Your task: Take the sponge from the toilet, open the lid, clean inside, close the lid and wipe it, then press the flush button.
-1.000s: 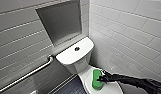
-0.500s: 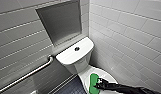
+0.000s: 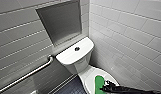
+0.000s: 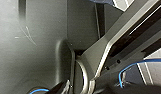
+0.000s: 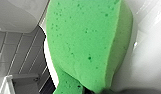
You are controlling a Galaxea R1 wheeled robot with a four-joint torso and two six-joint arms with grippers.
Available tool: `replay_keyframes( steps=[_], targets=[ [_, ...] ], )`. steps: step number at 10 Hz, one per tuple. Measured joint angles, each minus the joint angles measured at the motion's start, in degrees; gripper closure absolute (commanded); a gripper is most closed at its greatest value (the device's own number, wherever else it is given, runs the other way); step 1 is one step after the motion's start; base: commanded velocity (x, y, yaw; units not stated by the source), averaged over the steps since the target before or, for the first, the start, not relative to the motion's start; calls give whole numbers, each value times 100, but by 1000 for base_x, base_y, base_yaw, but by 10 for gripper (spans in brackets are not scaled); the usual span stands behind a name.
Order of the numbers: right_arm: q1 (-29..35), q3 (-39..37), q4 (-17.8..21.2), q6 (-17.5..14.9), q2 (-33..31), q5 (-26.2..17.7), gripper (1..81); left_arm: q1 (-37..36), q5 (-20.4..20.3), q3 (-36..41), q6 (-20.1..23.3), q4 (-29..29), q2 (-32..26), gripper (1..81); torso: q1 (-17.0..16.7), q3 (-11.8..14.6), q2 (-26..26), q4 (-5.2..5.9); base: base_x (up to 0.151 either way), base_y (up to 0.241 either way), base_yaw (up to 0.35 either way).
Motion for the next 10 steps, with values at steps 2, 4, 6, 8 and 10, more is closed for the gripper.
replay_keyframes(
  steps=[2, 4, 6, 8, 10],
  targets=[
    [-193, 589, -6, 17, -806, 154, 811, 2, 0, -2, 0, 40, 28, 10, 0, 0, 0, 0, 0, 0, 0],
    [-571, 939, 5, 34, -1208, 578, 811, 2, 2, -5, 0, 79, 27, 10, 0, 0, 0, 0, 0, 0, 0],
    [-1003, 1162, 49, 41, -1431, 1064, 811, 2, 0, -5, 0, 99, 24, 10, 0, 0, 0, 2, 0, 0, 0],
    [-1345, 1540, 73, 43, -1872, 1189, 811, 2, 0, -5, 0, 105, 24, 10, 0, 0, 0, 2, 0, 0, 0],
    [-1723, 2055, 116, 43, -2482, 1424, 811, 5, -4, -5, 0, 118, 24, 10, 0, 0, 0, 2, 0, 0, 0]
  ],
)
